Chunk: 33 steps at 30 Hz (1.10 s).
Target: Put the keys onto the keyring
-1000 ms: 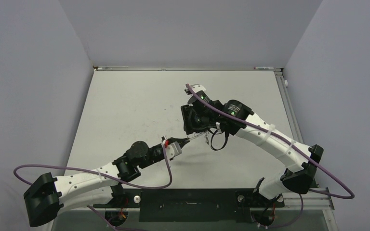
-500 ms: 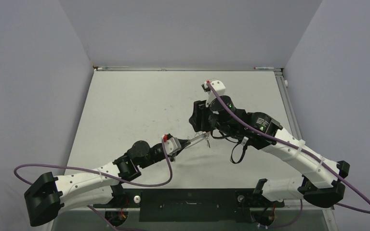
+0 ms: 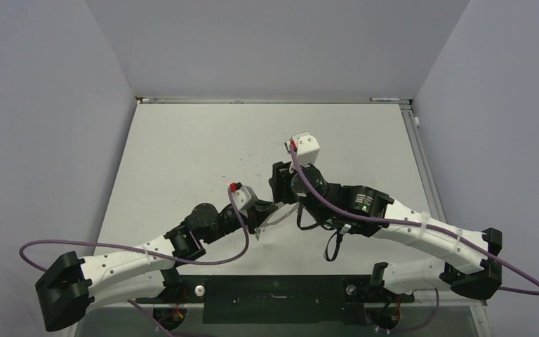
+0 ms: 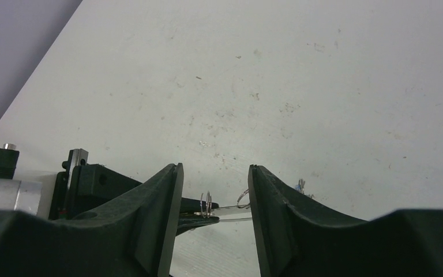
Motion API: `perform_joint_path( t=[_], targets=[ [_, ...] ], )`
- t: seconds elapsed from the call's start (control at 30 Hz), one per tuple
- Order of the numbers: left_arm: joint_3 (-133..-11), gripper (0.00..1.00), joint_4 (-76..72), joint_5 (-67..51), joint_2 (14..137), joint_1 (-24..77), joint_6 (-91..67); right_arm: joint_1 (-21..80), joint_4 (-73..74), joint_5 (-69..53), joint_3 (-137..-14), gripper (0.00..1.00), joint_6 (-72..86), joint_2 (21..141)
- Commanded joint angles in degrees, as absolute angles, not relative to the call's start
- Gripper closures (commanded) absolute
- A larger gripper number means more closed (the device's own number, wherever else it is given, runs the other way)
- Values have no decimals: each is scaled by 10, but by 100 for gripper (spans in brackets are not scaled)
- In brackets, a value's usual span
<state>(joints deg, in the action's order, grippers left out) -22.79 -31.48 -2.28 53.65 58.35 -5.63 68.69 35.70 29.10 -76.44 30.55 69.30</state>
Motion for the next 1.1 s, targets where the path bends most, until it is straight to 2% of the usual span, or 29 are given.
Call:
perform_joint_path(
  t=[0.0, 0.2, 0.4, 0.73, 0.8, 0.83, 0.97, 1.07],
  targets=[
    [-259, 100, -359, -18, 521, 572, -123, 690, 314, 323, -748, 52, 299, 657],
    [-254, 100, -360, -63, 524, 547, -185, 690, 313, 317, -731, 36, 300, 640],
    [-226, 100, -395, -100, 518, 542, -189, 694, 323, 316, -737, 35, 311, 650],
    [-197, 100, -419, -91, 505, 542, -183, 727, 377, 319, -721, 31, 370, 657],
    [-192, 100, -424, -89, 505, 542, -186, 735, 375, 310, -714, 18, 371, 658],
    [-192, 100, -424, -87, 506, 542, -187, 737, 376, 311, -711, 17, 374, 659],
    [-192, 100, -426, -86, 509, 541, -193, 752, 357, 294, -691, 24, 373, 661],
    [-193, 100, -430, -90, 511, 541, -199, 767, 350, 299, -686, 34, 380, 673]
  ],
)
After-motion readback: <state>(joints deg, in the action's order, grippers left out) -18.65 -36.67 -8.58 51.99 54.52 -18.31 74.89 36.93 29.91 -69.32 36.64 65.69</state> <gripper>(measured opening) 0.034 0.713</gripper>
